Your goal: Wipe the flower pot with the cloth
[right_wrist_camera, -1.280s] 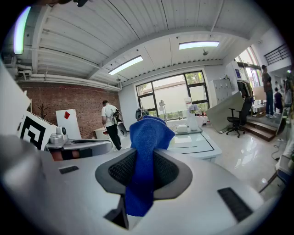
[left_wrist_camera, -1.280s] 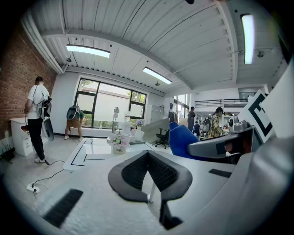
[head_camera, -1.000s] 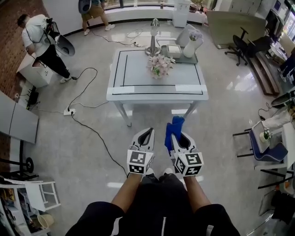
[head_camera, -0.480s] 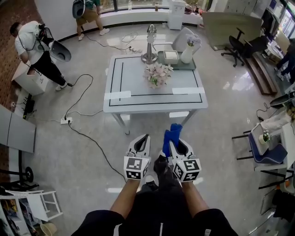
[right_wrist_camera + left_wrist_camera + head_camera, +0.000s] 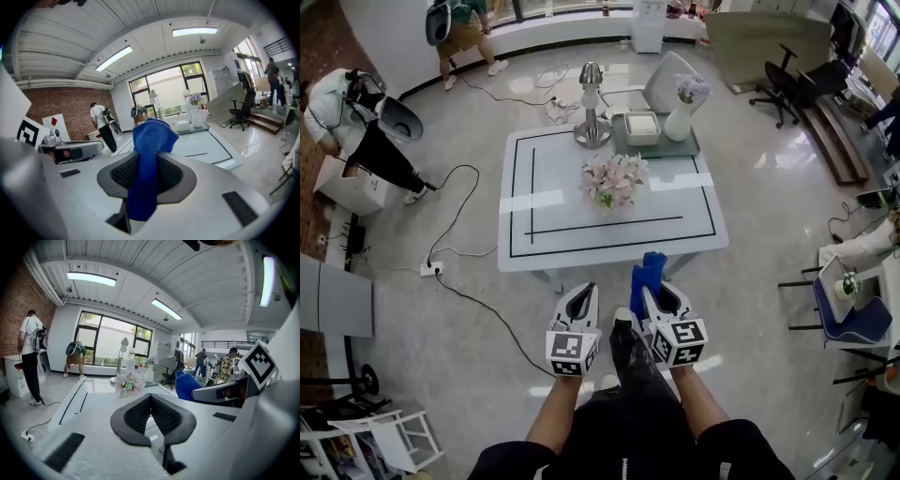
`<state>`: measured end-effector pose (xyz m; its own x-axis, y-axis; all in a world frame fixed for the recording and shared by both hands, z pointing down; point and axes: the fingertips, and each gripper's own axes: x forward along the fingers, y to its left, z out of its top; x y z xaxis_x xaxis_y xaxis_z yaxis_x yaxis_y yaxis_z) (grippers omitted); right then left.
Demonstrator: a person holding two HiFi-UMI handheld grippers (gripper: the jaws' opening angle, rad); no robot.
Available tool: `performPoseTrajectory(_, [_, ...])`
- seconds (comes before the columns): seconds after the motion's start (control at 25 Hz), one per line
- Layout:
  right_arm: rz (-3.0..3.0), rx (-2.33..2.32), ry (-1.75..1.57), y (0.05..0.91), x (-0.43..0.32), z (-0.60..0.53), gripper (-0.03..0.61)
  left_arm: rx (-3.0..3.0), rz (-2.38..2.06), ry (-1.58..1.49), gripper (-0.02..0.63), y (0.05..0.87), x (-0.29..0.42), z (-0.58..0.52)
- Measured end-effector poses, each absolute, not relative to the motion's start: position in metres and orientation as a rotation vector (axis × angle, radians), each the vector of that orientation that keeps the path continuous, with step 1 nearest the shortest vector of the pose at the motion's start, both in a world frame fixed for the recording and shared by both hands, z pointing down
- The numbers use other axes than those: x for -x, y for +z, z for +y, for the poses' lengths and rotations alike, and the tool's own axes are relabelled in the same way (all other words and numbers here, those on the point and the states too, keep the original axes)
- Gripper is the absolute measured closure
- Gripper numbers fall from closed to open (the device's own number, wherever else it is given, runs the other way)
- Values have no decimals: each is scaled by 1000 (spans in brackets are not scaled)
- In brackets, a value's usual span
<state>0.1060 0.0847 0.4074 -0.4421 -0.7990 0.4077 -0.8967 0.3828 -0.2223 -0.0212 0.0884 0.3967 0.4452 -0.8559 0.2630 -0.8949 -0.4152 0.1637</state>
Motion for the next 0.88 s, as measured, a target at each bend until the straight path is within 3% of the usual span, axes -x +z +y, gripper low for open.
performPoseTrajectory(0.44, [-2331, -1443, 635, 461, -136, -87, 483, -2384, -1491, 277, 607, 439, 5, -62])
performPoseTrajectory(0.88, [-2359, -1386, 709, 529, -164, -201, 483, -2460, -1242, 361, 609, 494, -66, -123])
